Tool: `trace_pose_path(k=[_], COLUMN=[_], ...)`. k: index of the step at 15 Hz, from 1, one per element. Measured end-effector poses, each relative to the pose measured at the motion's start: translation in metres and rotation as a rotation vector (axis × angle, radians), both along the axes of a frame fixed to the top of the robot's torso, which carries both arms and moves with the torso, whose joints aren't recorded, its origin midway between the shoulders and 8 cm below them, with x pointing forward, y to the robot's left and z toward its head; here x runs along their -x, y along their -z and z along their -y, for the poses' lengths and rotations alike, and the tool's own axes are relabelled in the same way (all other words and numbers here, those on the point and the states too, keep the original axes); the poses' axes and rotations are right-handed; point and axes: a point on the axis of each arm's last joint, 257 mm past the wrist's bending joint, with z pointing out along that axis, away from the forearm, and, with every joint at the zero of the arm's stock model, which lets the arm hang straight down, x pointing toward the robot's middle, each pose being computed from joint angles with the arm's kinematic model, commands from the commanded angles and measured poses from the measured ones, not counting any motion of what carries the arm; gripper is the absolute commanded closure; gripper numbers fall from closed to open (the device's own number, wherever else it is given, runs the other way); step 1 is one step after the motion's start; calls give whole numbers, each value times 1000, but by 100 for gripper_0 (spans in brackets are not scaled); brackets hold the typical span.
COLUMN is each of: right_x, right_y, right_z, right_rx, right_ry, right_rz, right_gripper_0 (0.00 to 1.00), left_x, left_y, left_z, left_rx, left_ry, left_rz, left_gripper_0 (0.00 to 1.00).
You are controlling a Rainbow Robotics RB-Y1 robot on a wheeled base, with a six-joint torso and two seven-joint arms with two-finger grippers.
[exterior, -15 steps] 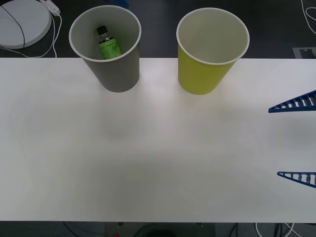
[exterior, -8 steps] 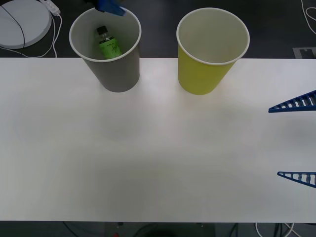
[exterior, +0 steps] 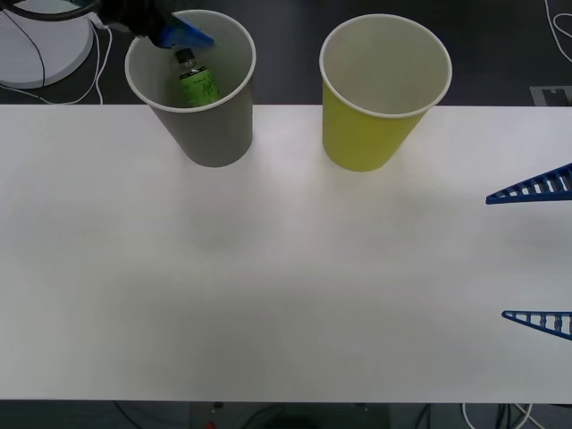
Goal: Put the can into the green bin and the plastic bottle into the gray bin
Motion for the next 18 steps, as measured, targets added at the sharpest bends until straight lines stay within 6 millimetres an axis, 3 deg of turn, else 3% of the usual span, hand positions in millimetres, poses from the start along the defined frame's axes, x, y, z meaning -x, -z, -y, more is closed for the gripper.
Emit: trace_pose_path(k=[8, 18], right_x=[0, 0], right_y=[0, 0], right_z=[0, 0], right_rx=[0, 0], right_ry=[0, 0], right_rz=[0, 0], right_gripper_0=[0, 0], left_x=[31, 92], left_y=[20, 61], left_z=[-11, -28], left_rx=[31, 50], left_ry=[48, 146], left_rz=[-11, 12], left_gripper_0=[0, 0])
